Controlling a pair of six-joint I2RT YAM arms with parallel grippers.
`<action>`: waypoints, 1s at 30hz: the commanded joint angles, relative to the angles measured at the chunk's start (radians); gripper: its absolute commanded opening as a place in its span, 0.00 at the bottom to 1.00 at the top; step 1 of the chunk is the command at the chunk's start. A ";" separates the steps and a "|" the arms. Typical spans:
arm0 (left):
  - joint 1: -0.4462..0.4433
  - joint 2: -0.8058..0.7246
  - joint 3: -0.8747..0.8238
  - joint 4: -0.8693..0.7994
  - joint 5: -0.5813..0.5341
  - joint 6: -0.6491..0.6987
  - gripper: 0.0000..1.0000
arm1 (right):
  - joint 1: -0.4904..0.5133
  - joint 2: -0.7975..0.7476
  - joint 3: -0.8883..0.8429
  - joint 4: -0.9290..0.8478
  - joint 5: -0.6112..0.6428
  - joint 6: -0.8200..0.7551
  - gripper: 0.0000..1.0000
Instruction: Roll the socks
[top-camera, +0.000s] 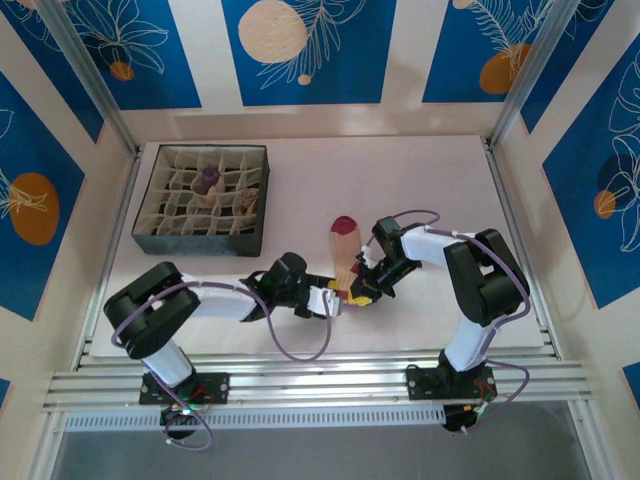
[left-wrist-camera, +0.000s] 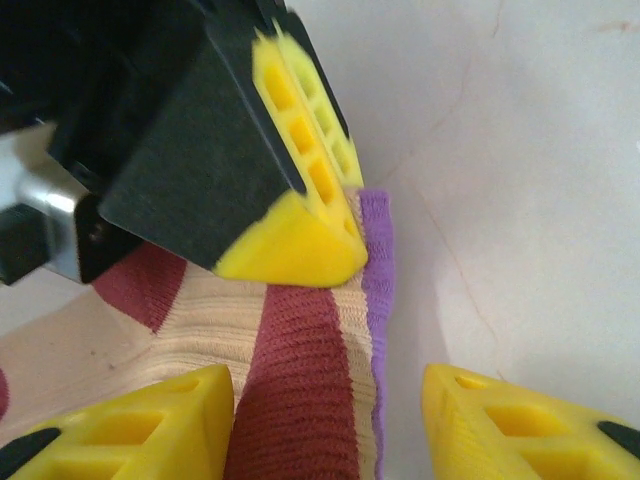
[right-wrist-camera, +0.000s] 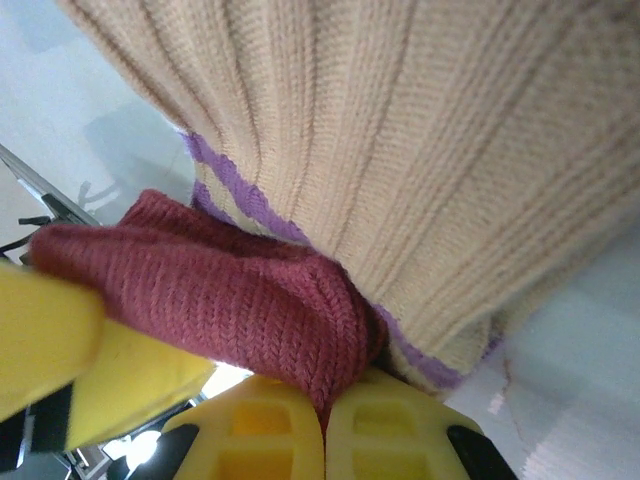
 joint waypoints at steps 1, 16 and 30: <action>-0.005 0.035 0.032 -0.001 -0.014 0.045 0.50 | -0.006 0.010 0.019 -0.038 -0.043 -0.020 0.00; -0.009 0.040 0.109 -0.274 0.119 -0.016 0.00 | -0.096 -0.085 0.014 -0.010 0.034 -0.013 0.36; 0.035 0.157 0.356 -0.719 0.467 -0.084 0.00 | 0.011 0.129 0.144 0.062 0.086 -0.020 0.17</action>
